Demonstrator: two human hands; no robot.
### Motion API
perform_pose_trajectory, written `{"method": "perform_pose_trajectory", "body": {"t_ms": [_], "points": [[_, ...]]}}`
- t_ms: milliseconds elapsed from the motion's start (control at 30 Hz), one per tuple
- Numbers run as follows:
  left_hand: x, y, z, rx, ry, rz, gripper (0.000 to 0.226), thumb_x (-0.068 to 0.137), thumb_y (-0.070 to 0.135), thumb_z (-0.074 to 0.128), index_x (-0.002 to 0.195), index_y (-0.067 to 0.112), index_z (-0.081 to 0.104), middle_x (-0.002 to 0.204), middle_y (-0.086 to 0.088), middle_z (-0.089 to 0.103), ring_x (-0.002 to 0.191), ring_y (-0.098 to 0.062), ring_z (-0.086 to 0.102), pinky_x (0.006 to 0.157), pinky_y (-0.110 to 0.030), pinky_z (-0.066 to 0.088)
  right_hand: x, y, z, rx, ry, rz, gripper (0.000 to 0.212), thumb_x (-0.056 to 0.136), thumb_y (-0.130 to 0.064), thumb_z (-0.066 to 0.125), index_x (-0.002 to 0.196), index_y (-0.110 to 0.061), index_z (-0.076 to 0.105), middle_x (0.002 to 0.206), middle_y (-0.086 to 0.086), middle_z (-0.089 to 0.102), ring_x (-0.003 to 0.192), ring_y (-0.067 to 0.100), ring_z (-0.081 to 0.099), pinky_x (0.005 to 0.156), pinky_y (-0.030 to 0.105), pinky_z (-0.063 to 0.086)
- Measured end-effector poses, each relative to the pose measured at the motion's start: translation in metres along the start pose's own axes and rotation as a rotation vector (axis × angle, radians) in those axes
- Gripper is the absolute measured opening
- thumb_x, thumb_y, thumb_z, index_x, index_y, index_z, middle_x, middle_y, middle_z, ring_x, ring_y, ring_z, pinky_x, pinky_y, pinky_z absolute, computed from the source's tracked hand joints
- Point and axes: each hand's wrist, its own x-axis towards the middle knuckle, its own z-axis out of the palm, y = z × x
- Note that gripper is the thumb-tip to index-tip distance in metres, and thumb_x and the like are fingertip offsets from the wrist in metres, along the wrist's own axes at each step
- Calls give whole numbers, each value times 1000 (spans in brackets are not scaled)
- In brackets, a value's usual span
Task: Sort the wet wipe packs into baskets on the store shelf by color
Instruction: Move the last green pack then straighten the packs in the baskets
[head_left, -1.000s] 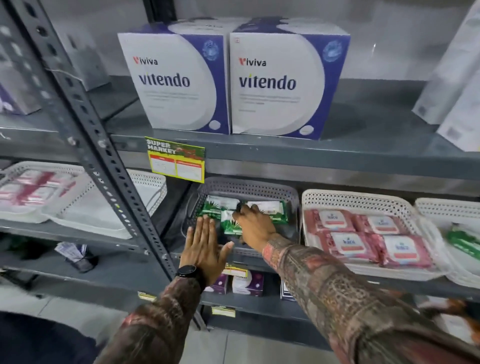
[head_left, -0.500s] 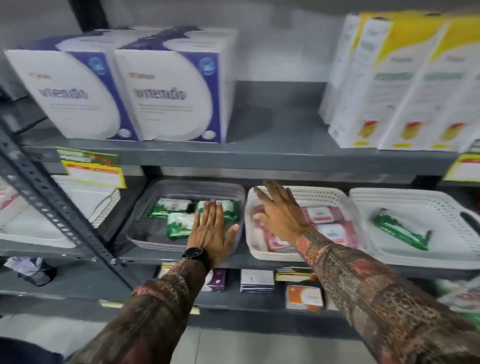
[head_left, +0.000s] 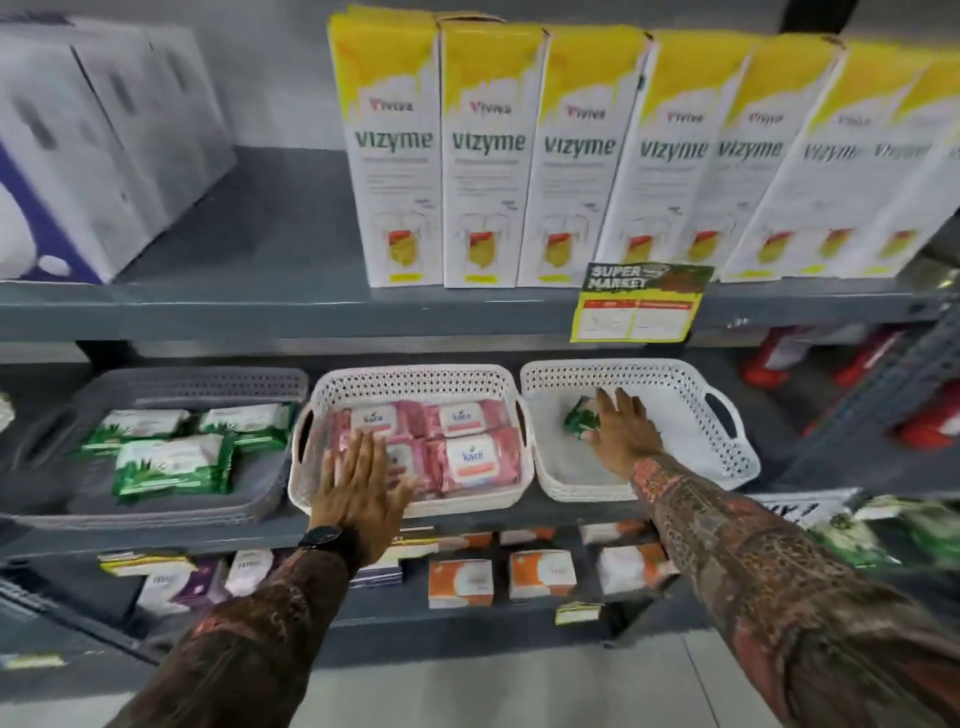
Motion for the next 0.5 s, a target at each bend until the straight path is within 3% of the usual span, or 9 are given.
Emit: {"method": "perform_pose_trajectory", "body": {"t_ms": [100,233,367,500], "points": [[0,2,1,25,17,5,90,91,75,-12,158,15,-21,167,-6,-26,154,-21,-28,127,-49,-16,11,10,4,-11,-60,33,83,104,-35,61,169,-22,10,176,13,8,163,40,10,126,63,26],[-1,2,3,27,35,6,94,87,77,-18,158,15,-19,167,-5,-25,154,-20,-27,127,-48,-16,15,17,14,-38,-95,57,80,98,-37,69,163,-22,24,165,13,30,152,40,29,118,62,37],[1,3,1,21,23,-4,94,85,78,-19,156,16,-21,167,-6,-25,153,-20,-27,127,-48,-16,15,15,15,-65,-21,53,68,98,-24,69,156,-21,35,154,14,42,140,40,43,109,61,47],[-2,0,-7,-27,23,26,92,88,77,-12,157,16,-20,167,-5,-24,154,-20,-24,129,-47,-12,11,-5,5,-36,165,-11,70,95,-17,69,158,-21,39,154,14,46,138,40,46,112,57,44]]}}
